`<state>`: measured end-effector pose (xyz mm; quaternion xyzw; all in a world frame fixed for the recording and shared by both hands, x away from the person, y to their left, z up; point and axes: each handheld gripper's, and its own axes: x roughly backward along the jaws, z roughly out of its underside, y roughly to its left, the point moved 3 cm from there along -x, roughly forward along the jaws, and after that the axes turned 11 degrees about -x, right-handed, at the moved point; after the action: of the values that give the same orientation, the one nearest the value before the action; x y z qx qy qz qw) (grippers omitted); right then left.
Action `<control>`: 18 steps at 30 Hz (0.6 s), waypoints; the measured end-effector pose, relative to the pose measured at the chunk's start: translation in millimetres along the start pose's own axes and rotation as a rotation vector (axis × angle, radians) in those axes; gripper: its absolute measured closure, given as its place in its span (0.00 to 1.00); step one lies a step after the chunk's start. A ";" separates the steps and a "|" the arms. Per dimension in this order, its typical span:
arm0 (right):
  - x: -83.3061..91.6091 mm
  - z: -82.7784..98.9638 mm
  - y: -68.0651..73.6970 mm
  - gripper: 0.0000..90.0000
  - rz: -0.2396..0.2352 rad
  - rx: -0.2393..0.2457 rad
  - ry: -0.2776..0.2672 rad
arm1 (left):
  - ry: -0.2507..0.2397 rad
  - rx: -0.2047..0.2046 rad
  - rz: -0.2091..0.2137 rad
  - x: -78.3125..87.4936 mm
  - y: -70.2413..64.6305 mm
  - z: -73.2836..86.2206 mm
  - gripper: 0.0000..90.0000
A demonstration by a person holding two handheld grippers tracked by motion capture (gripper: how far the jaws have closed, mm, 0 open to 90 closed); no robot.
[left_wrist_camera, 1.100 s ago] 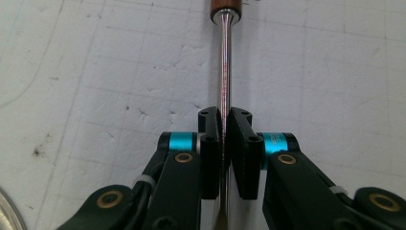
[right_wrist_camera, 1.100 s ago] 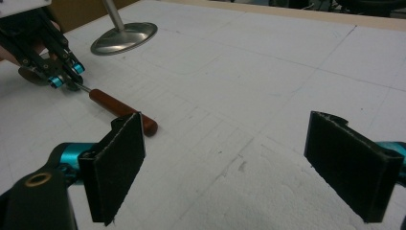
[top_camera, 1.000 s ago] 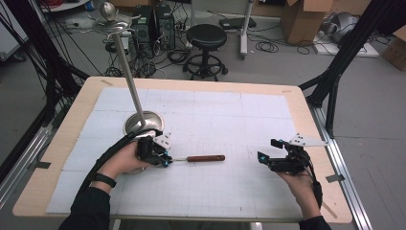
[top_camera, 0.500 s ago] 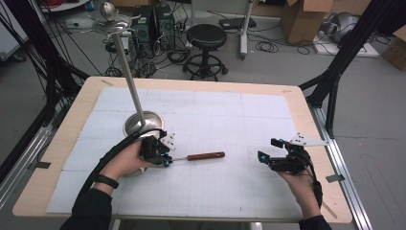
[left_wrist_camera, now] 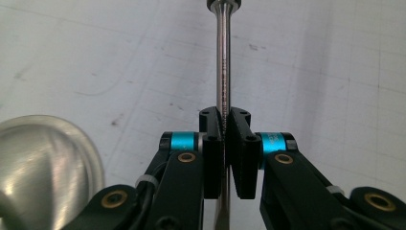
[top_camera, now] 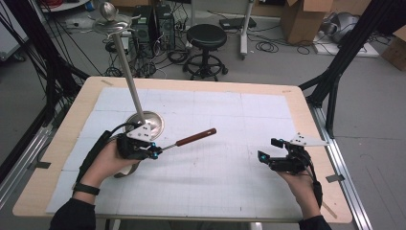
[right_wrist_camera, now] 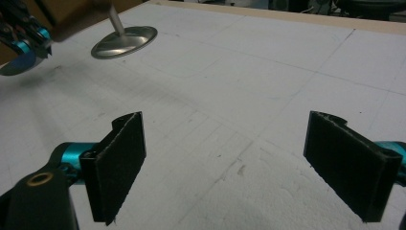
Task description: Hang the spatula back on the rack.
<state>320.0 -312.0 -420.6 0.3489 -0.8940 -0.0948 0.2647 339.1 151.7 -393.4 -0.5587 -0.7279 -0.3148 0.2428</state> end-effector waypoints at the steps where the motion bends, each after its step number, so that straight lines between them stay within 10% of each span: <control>1: 0.0 0.0 0.0 0.15 0.000 0.000 0.000 | 0.000 0.000 0.000 0.0 0.0 0.0 0.94; 18: -1.4 0.7 0.3 0.15 0.009 0.003 0.003 | -0.240 0.097 -0.195 84.8 -2.5 37.9 0.94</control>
<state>320.3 -310.8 -421.6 0.3456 -0.8952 -0.0916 0.2660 314.8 234.9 -360.1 -0.5066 -0.8168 -0.2321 0.1490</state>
